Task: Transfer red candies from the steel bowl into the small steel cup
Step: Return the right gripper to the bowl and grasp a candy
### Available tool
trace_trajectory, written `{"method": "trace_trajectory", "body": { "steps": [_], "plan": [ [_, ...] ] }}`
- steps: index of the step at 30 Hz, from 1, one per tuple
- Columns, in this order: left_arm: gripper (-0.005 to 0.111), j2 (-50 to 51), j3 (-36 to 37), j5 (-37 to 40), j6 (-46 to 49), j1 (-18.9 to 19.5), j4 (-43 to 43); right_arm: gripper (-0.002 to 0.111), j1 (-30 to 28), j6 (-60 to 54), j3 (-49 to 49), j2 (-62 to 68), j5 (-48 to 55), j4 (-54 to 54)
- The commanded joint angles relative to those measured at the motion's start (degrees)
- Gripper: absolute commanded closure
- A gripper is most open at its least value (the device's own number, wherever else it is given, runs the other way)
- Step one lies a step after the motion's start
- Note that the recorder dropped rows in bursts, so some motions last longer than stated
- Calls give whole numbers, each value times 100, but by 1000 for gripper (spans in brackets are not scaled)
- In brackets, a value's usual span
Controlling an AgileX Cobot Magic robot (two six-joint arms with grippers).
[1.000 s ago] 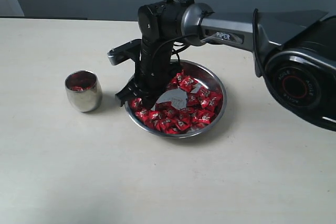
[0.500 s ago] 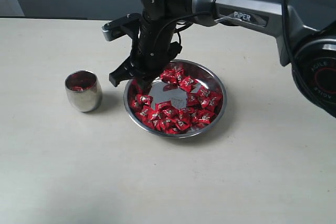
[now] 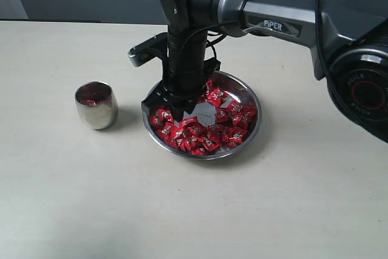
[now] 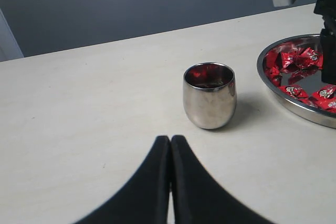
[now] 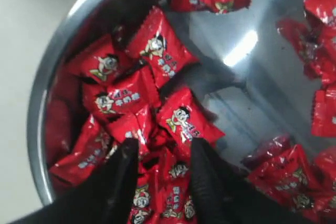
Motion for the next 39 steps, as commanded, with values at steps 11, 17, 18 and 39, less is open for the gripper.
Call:
{"method": "trace_trajectory", "body": {
  "steps": [11, 17, 18, 39],
  "plan": [
    [106, -25, -6, -54, -31, -17, -7, 66, -38, -66, -2, 374, -114, -241],
    [106, -25, -6, -54, -31, -17, -7, 76, -38, -66, -2, 374, -114, -305],
    [106, -25, -6, -54, -31, -17, -7, 83, -38, -66, -2, 374, -114, -305],
    [106, -25, -6, -54, -31, -17, -7, 109, -38, 115, -2, -125, -183, -315]
  ]
}}
